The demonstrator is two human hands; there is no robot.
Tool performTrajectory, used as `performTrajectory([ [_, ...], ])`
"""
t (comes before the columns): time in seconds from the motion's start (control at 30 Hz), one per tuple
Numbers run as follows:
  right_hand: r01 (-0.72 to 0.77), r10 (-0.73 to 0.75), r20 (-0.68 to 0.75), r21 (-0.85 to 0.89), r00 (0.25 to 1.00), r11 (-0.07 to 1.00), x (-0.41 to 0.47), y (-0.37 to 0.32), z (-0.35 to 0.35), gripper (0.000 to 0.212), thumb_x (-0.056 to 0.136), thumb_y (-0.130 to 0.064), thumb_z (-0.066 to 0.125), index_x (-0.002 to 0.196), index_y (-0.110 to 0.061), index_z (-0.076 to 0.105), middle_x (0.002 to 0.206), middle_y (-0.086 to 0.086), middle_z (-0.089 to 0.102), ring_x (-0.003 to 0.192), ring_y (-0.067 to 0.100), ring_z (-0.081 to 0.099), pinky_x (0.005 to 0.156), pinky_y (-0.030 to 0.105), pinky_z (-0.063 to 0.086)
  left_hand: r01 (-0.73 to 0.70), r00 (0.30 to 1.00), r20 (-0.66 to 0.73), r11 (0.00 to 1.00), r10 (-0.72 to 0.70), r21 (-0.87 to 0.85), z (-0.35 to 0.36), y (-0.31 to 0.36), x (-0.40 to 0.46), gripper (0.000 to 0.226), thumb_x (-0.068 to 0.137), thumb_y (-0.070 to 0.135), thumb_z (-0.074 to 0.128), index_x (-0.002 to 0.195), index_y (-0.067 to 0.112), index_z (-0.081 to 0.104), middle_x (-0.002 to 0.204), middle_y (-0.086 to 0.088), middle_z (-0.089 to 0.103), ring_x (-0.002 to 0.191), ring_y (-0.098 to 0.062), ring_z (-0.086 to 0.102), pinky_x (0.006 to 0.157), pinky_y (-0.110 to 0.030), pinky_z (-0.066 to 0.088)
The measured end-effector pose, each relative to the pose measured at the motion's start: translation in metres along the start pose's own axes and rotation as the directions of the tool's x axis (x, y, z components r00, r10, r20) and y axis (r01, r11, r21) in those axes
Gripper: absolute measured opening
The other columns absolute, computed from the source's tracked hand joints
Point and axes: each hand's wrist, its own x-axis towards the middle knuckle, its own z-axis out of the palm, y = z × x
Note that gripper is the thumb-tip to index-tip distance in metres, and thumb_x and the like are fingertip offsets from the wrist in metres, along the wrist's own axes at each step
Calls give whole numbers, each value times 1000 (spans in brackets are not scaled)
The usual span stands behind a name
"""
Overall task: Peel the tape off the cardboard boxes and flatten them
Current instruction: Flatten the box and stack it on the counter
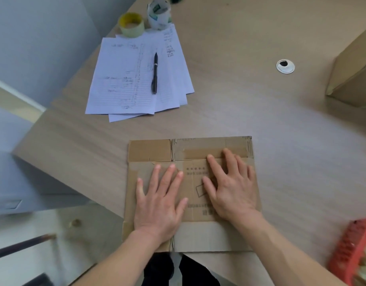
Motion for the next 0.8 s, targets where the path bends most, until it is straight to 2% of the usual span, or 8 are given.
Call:
performTrajectory([
  [0.07, -26, 27, 67, -12, 997, 1000, 3, -2, 1, 68, 93, -66, 31, 155, -37, 27, 165, 8, 20, 149, 31, 19, 113, 52, 19, -4, 1000, -1, 1000, 4, 3, 0, -1, 1, 67, 92, 58, 35, 152, 28, 36, 164, 7, 22, 151, -28, 19, 110, -69, 25],
  [0.13, -61, 61, 124, 4, 990, 998, 6, -2, 4, 73, 93, -70, 18, 158, -38, 6, 167, 2, -3, 154, 24, -3, 118, 51, 2, 14, 1000, 3, 1000, -14, 21, 0, -1, 1, 71, 90, 61, 34, 152, 27, 37, 164, 6, 22, 151, -28, 19, 111, -68, 25],
  [0.2, -139, 131, 150, 41, 980, 989, 8, -2, 5, 77, 93, -73, 11, 157, -34, -7, 166, 2, -16, 152, 22, -16, 120, 51, -4, 83, 996, 16, 996, -84, 25, -2, 1, 0, 77, 88, 66, 32, 153, 25, 36, 165, 3, 21, 152, -28, 15, 114, -65, 22],
  [0.33, -301, 286, 129, 109, 949, 948, 4, 0, 2, 81, 94, -70, 16, 159, -25, -3, 166, 9, -14, 152, 26, -14, 121, 53, 4, 284, 959, -2, 958, -284, -27, -5, 0, 6, 81, 87, 73, 19, 155, 29, 29, 167, 2, 10, 153, -32, 0, 118, -61, 11],
  [0.5, -316, 310, 99, 48, 946, 948, -53, 1, 10, 84, 92, -71, 20, 159, -23, 6, 165, 18, -5, 152, 36, -2, 119, 55, 15, 274, 961, -29, 960, -276, -52, 0, -3, 8, 84, 86, 76, 9, 157, 31, 18, 167, 1, 0, 152, -34, -8, 118, -61, 5],
  [0.57, -337, 333, 103, 17, 937, 941, -68, -7, 13, 85, 91, -72, 24, 159, -23, 7, 165, 21, -3, 151, 39, 0, 117, 56, 17, 217, 976, -3, 976, -217, -14, 1, -5, 7, 89, 83, 81, 4, 158, 33, 6, 167, -1, -9, 150, -38, -15, 115, -65, 0],
  [0.7, -368, 368, 90, -18, 925, 929, -66, -9, 12, 84, 91, -73, 23, 158, -27, 3, 166, 16, -5, 151, 36, 0, 119, 54, 16, -145, 986, 94, 987, 138, 73, 9, -20, -14, 104, 67, 98, -1, 151, 41, -20, 160, -3, -34, 143, -40, -36, 106, -74, -15],
  [0.8, -390, 391, 56, -20, 919, 921, -72, -12, 16, 83, 90, -76, 21, 157, -31, 3, 166, 13, -4, 151, 35, 2, 118, 54, 17, -248, 964, 120, 964, 236, 98, 16, -33, -39, 101, 62, 101, -1, 142, 49, -35, 155, -2, -43, 139, -38, -42, 102, -75, -21],
])
